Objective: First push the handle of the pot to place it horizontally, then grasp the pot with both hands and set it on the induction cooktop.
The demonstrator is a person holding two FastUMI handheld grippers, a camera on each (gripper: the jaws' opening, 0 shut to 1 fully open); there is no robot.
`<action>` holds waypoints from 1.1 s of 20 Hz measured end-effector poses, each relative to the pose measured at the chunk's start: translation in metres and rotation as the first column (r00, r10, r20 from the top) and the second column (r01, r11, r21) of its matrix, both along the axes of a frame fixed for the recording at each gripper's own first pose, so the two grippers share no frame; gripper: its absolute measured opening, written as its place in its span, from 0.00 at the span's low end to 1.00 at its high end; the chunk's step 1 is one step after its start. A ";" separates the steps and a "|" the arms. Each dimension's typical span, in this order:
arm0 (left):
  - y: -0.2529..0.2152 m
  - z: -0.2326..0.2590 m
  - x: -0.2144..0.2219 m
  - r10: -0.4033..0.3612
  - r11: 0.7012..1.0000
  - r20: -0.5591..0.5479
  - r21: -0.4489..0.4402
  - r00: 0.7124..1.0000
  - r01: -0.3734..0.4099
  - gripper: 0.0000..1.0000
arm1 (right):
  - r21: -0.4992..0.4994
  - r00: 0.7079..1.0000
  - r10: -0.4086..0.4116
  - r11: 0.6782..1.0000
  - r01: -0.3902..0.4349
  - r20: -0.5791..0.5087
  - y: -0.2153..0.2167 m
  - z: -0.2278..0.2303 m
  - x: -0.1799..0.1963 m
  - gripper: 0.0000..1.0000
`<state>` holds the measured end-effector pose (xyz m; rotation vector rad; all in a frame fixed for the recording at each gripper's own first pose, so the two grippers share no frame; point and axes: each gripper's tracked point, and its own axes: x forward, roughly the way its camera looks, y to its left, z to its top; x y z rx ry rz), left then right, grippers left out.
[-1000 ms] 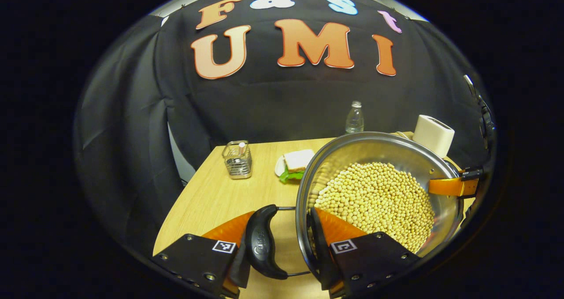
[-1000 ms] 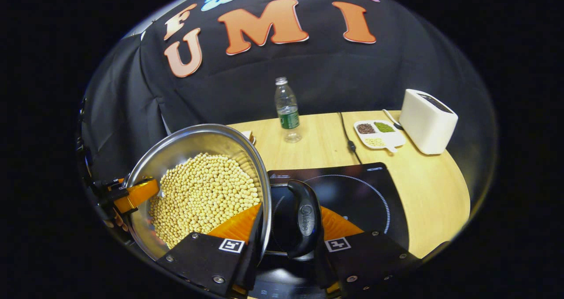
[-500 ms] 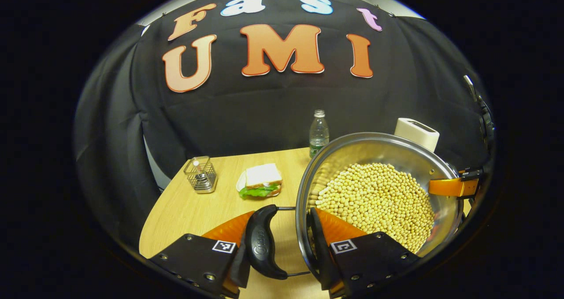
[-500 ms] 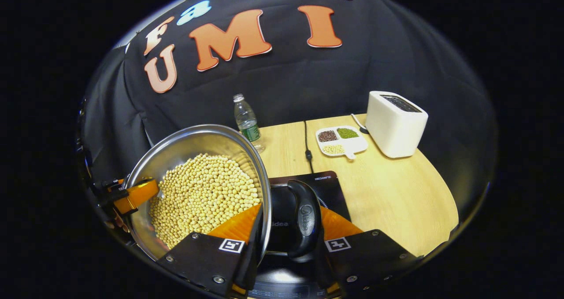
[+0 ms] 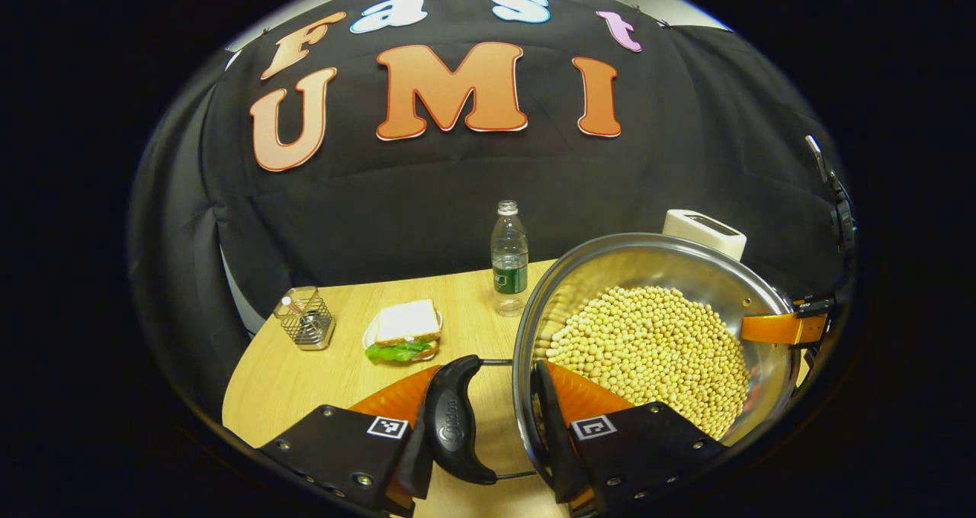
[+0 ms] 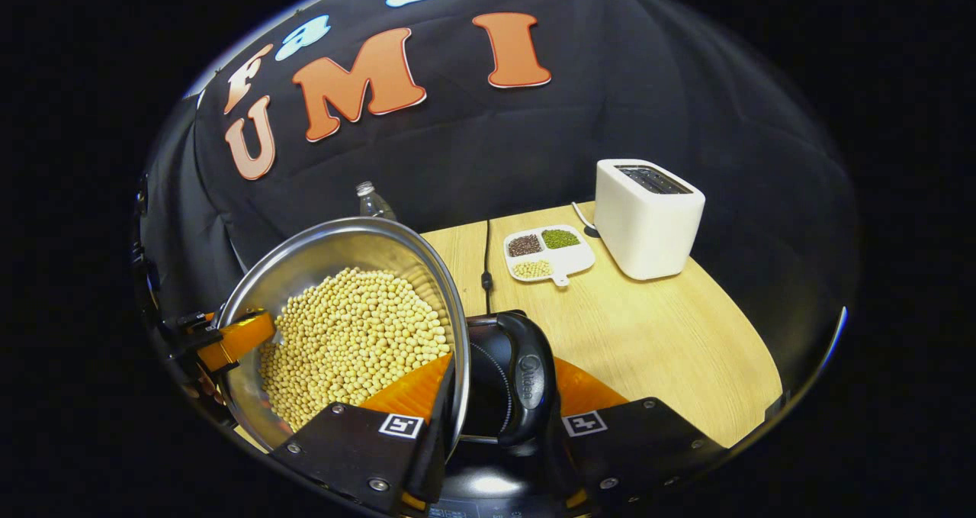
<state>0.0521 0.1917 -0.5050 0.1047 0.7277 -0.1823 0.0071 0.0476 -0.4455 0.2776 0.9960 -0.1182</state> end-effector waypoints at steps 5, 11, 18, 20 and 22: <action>0.001 0.001 0.001 0.004 1.000 -0.025 -0.007 1.000 -0.004 0.62 | -0.006 1.000 -0.015 1.000 0.015 -0.013 -0.008 -0.017 0.004 0.52; -0.002 -0.006 0.002 0.000 1.000 -0.039 -0.001 0.999 0.000 0.62 | -0.001 0.999 -0.023 1.000 0.023 -0.028 -0.017 -0.038 0.003 0.52; 0.001 -0.005 0.001 0.034 0.999 -0.081 -0.022 0.996 -0.035 0.62 | -0.007 0.999 -0.011 1.000 0.011 -0.035 -0.015 -0.060 -0.004 0.52; 0.000 -0.008 -0.001 0.037 0.999 -0.079 -0.028 0.996 -0.040 0.62 | -0.011 1.000 -0.011 1.000 0.011 -0.023 -0.015 -0.060 0.000 0.52; 0.001 -0.008 -0.003 0.037 0.999 -0.081 -0.029 0.996 -0.039 0.62 | -0.010 1.000 -0.012 1.000 0.012 -0.025 -0.014 -0.061 0.002 0.52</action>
